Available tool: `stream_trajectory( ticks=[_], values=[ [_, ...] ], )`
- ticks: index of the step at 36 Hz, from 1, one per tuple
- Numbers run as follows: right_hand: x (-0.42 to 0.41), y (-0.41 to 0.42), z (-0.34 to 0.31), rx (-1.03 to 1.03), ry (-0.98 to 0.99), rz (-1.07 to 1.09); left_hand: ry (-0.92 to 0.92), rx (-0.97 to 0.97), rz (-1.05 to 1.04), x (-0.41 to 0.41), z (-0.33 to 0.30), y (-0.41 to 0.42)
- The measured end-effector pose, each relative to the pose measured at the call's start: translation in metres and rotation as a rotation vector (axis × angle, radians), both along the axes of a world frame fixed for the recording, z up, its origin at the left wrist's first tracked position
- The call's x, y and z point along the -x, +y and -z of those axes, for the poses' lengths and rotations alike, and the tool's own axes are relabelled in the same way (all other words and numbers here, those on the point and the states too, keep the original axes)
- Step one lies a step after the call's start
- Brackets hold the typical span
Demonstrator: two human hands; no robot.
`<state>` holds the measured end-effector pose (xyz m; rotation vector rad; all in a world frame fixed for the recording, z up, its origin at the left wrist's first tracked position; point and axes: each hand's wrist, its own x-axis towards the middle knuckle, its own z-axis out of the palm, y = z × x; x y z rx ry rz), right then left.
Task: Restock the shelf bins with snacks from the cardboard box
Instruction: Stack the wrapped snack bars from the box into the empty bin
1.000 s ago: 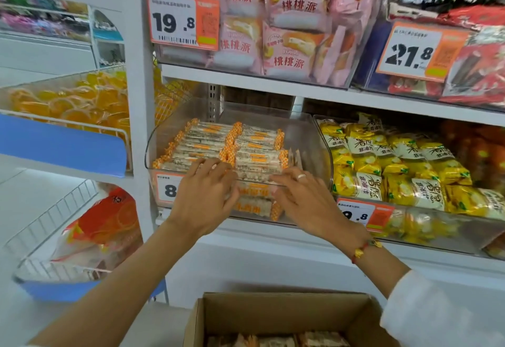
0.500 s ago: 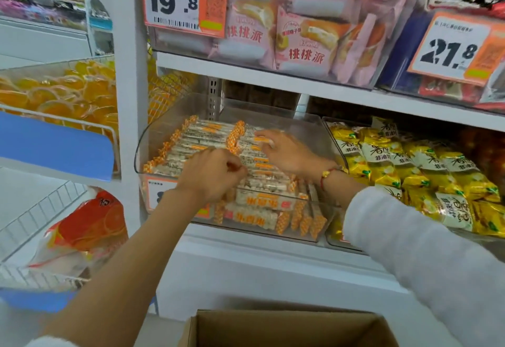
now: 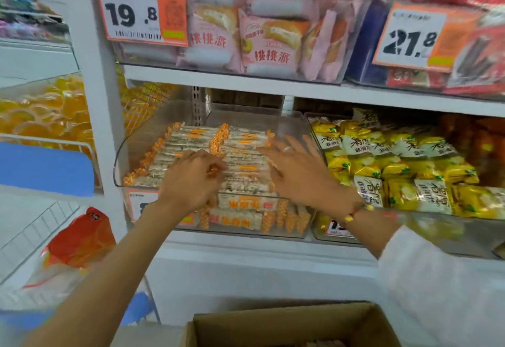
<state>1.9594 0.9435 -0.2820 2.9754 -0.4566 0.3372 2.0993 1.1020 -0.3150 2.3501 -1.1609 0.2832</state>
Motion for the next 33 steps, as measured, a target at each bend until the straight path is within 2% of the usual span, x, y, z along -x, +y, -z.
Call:
stream_trajectory(
  ticks=[2,5,7,10,13,17,25,29,31,33],
  values=[
    [0.039,-0.012,0.008,0.141,-0.188,0.064,-0.092,0.040,-0.009,0.005,-0.002,0.000],
    [0.068,-0.033,0.021,0.056,-0.199,0.162,-0.156,0.045,0.002,0.015,-0.009,-0.009],
    [0.071,-0.040,0.029,0.022,-0.189,0.154,-0.062,-0.082,0.062,0.022,-0.015,-0.026],
    [0.069,-0.041,0.035,0.030,-0.251,0.140,0.151,-0.372,0.159,0.029,-0.019,-0.057],
    [0.068,-0.040,0.038,0.026,-0.315,0.132,0.261,-0.533,0.125,0.027,-0.019,-0.086],
    [0.069,-0.039,0.041,0.041,-0.355,0.117,0.266,-0.567,0.042,0.024,-0.015,-0.110],
    [0.071,-0.045,0.040,0.010,-0.371,0.077,0.201,-0.568,0.003,0.007,-0.002,-0.104],
    [0.071,-0.045,0.041,-0.002,-0.374,0.074,0.397,-0.622,0.042,0.001,-0.019,-0.111],
    [0.070,-0.044,0.041,-0.006,-0.381,0.084,0.325,-0.667,0.020,0.008,-0.030,-0.118],
    [0.069,-0.043,0.041,-0.010,-0.387,0.092,0.204,-0.590,-0.038,0.017,-0.036,-0.126]
  ],
)
